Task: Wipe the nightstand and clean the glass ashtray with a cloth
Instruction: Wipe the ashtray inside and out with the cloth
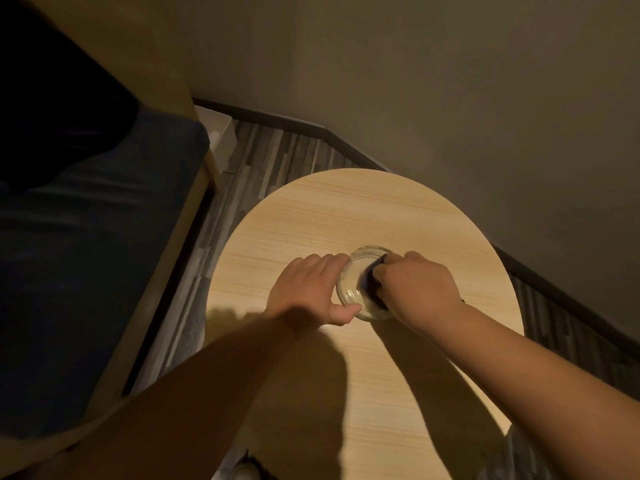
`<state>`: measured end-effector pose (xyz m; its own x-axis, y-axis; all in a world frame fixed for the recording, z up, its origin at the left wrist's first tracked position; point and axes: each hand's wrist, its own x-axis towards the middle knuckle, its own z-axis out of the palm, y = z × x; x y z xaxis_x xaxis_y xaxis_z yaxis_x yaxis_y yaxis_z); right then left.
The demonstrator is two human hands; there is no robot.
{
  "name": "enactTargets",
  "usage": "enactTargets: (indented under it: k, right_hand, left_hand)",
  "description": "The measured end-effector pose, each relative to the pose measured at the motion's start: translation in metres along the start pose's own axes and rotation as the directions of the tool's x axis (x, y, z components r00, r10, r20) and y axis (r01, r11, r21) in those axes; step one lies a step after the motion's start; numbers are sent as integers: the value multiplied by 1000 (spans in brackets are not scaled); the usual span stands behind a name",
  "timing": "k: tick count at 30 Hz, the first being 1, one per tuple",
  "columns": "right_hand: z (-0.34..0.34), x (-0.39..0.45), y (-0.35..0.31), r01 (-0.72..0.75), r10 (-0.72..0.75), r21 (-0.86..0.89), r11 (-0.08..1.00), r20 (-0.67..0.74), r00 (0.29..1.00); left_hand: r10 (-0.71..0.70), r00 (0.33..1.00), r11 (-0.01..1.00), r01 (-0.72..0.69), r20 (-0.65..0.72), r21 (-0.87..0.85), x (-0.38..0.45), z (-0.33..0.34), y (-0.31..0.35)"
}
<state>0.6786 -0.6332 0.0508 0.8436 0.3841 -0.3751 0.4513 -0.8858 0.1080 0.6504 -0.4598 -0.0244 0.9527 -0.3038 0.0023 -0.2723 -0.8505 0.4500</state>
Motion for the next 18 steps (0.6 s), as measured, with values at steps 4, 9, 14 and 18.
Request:
enactTargets:
  k: [4,9,14,18]
  right_hand:
    - [8,-8,-6,162,-158,83,983,-54,986]
    - [-1,17,-14,95,-76,114,989,-162,984]
    - [1,12,-2,-38,37,-13,999,-80,996]
    - [5,-1,-1,84,-84,15,996,5,996]
  left_hand:
    - [12,1000,1000,-11,-14,22,0,0,0]
    - [10,999,998,-14,-54,-68,1,-2,0]
    - [-4,1000,998,4,4,-56,3,-2,-2]
    - [11,1000,1000,-11,-6,-9,2,-1,0]
